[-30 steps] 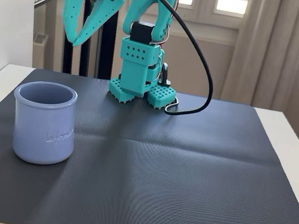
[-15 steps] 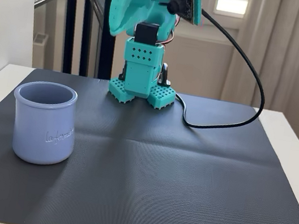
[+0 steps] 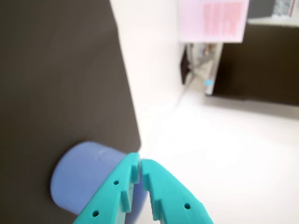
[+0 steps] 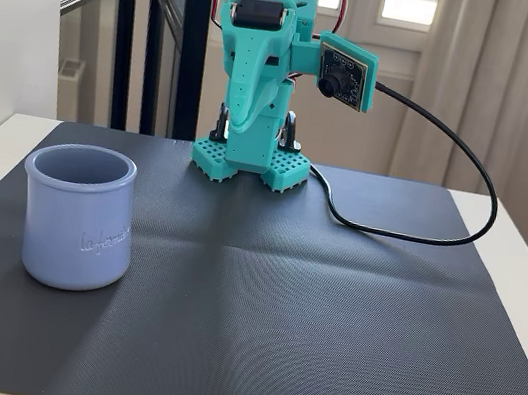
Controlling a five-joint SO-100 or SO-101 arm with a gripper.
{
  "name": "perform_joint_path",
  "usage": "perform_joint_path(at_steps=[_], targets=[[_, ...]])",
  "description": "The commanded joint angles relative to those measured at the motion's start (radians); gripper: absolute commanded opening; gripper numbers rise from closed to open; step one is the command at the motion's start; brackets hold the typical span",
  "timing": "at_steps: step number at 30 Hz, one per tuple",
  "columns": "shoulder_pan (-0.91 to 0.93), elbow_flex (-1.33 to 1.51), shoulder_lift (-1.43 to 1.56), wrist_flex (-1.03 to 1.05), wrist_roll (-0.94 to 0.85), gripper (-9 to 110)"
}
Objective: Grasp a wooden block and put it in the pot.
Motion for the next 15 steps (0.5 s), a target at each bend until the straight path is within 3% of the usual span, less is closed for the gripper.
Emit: perform_joint_path(at_steps=[1, 15], targets=[[-0.018, 0.025, 0.012, -0.017, -0.025, 0], [-0.025, 0.143, 0.012, 0.043, -0.028, 0]])
